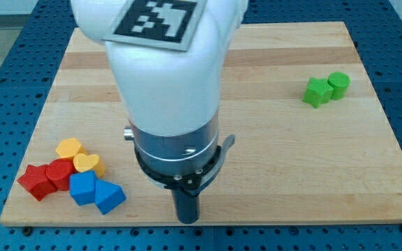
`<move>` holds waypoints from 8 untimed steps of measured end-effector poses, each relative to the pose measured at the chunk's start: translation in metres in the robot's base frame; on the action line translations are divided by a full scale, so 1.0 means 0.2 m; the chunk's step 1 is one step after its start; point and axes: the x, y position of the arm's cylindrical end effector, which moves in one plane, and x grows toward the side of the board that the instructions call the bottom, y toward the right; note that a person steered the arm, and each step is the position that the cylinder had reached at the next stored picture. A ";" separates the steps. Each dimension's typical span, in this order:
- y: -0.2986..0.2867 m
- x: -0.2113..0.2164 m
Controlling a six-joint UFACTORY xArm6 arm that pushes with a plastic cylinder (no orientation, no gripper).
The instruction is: Push the triangle towards the green blocks
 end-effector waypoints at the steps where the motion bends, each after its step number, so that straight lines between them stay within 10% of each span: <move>1: -0.08 0.00; 5: -0.70 -0.02; 8: -0.25 -0.51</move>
